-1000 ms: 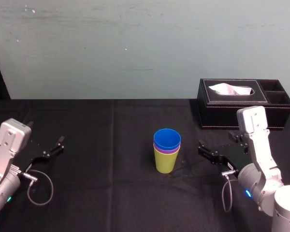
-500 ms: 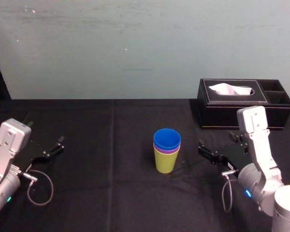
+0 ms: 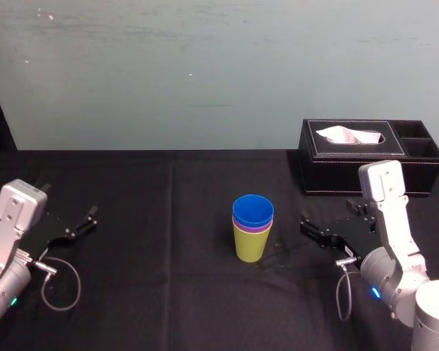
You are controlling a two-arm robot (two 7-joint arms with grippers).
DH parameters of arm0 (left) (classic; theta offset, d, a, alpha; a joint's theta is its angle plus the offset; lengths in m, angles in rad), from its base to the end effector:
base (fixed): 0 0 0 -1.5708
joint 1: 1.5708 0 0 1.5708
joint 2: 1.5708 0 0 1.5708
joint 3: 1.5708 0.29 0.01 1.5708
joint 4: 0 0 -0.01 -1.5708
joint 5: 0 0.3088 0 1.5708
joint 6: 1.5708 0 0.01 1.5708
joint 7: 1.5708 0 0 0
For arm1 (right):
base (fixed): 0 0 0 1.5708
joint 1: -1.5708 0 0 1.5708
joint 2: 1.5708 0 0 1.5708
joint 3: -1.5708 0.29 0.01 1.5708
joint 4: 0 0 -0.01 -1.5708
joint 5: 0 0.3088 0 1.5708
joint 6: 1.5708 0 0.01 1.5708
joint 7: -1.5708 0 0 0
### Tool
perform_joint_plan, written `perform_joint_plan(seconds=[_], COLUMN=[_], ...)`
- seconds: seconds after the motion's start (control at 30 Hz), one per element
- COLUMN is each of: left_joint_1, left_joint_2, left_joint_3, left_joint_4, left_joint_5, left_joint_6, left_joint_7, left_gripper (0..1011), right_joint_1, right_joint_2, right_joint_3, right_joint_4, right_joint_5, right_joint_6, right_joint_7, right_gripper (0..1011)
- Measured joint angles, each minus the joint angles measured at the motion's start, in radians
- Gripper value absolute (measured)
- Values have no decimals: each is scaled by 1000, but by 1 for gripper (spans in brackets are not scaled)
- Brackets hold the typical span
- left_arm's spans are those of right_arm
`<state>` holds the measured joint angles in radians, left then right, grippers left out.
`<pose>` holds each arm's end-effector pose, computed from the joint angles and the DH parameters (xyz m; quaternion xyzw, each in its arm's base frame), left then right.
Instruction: Stack the three plastic cups sequentially using one hand.
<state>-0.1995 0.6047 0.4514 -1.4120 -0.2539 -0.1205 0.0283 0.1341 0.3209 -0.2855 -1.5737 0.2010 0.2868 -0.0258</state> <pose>0.3581 0.0827 -0.3023 0.1415 -0.1325 0.5799 0.7913 0.3544 -0.0069 -0.2708 -0.1396 0.0152 -0.6182 0.7734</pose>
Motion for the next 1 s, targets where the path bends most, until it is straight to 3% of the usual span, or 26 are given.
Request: perform_joint_plan(seconds=[1.0], left_joint_1=[0], left_joint_2=[0], left_joint_3=[0], left_joint_4=[0], left_joint_5=[0], left_joint_6=[0], left_joint_7=[0], left_gripper=[1000], right_joint_1=[0], right_joint_2=[0], right_joint_3=[0], right_joint_4=[0], right_joint_5=[0], right_joint_6=[0], right_joint_7=[0], right_gripper=[1000])
